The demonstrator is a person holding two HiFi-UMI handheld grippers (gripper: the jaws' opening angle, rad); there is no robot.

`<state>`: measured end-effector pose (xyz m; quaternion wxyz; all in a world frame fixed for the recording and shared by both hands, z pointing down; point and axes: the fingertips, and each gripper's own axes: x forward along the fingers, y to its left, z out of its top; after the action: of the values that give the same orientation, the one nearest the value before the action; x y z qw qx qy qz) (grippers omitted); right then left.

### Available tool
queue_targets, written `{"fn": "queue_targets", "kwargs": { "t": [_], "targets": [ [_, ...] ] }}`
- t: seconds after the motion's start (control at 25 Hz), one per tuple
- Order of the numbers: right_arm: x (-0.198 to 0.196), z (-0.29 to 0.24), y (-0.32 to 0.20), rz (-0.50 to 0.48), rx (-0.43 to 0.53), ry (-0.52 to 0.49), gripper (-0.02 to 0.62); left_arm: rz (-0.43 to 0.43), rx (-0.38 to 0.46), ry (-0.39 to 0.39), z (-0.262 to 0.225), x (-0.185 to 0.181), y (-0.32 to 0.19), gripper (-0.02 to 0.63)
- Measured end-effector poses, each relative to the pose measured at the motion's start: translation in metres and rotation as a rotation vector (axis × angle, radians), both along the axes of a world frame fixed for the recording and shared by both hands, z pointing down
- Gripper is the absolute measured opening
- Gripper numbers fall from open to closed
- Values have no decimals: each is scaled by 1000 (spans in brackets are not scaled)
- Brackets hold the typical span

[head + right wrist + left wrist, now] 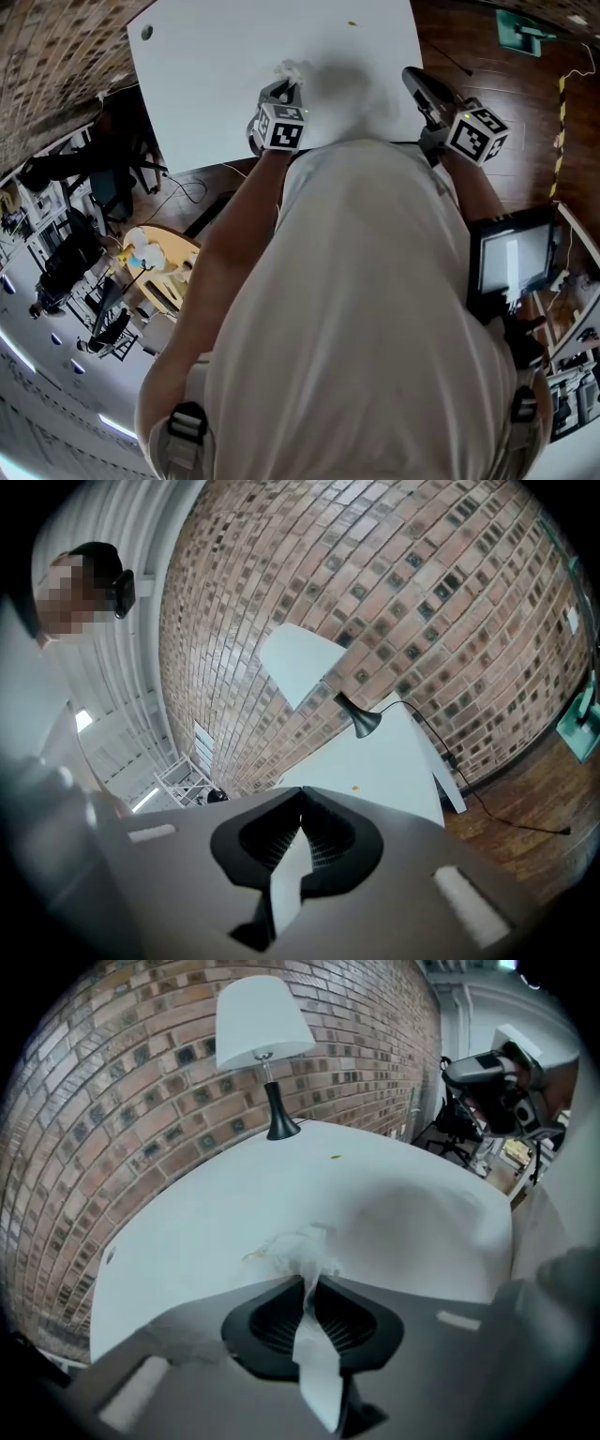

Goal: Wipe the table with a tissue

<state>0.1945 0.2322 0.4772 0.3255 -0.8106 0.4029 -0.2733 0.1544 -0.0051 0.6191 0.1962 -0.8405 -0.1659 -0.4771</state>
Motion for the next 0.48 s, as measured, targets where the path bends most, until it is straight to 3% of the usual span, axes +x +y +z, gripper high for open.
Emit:
{"fn": "queue_targets", "kwargs": {
  "t": [0.16,0.28,0.48],
  "targets": [
    [2,-2,0,8,7,0,8,81,-153,-37,-3,-2,53,44],
    [3,-3,1,17,11,1,8,145,-256,-23,-16,-1,84,46],
    [3,-1,7,45,15,-1,8,126,-345,58,-42,18,90,46]
  ]
}}
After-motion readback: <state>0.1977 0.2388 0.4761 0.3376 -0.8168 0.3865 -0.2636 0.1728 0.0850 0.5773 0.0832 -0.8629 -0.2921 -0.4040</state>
